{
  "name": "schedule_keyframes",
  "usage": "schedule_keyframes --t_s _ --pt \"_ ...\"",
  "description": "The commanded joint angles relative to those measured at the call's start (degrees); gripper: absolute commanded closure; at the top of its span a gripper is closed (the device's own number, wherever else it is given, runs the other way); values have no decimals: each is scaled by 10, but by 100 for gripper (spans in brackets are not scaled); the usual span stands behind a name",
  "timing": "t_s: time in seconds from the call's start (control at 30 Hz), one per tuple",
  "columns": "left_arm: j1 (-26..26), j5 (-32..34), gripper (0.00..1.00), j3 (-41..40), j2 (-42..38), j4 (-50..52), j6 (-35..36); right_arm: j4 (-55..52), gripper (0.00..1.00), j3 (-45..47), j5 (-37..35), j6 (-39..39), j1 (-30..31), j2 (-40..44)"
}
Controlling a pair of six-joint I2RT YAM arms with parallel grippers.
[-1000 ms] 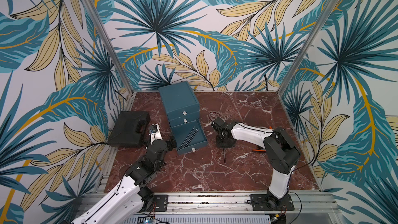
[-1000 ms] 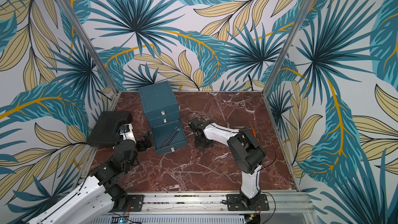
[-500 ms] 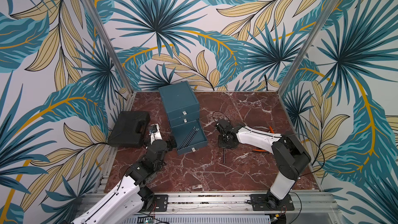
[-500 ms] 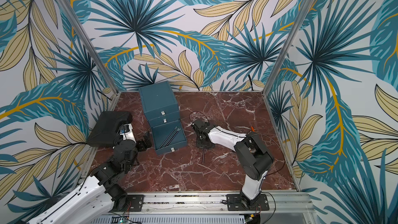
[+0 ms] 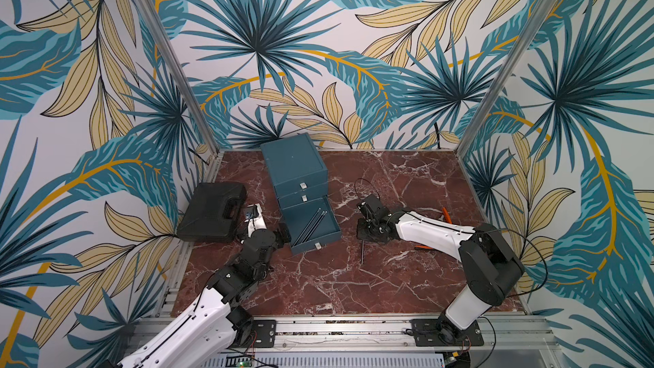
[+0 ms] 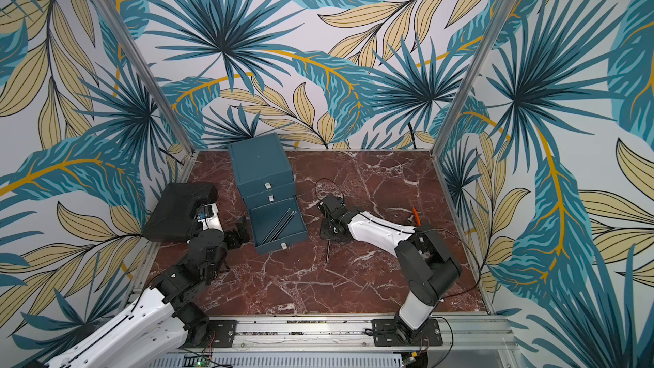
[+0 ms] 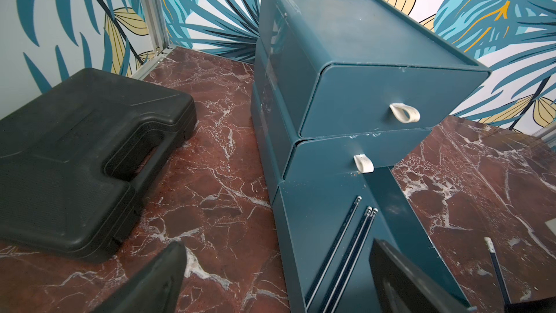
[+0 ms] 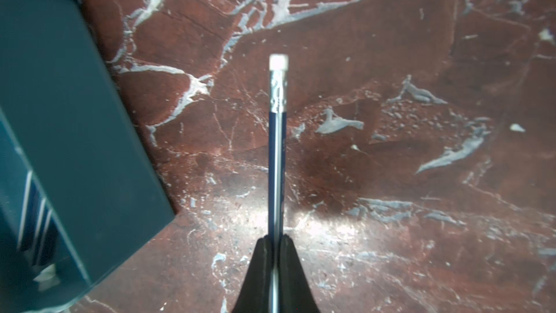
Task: Please place the pencils in the drawer according to their color
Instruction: Pick up the pencil from the center of the board.
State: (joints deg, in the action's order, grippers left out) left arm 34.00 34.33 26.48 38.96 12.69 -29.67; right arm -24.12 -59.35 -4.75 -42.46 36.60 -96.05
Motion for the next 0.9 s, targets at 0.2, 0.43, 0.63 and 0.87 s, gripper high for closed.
schedule_keyframes --t_s 0.2,0.43,0.63,0.87 --pt "-5 11 0 2 11 -7 -12 14 100 21 -6 -31 1 64" --pt "-4 3 0 -3 14 -20 -18 63 100 43 -21 -75 21 118" --pt "-4 -2 0 -7 14 -24 -16 109 100 39 -44 -106 53 131" --pt "-4 -22 0 -8 20 -39 -16 182 100 9 -48 -126 90 97"
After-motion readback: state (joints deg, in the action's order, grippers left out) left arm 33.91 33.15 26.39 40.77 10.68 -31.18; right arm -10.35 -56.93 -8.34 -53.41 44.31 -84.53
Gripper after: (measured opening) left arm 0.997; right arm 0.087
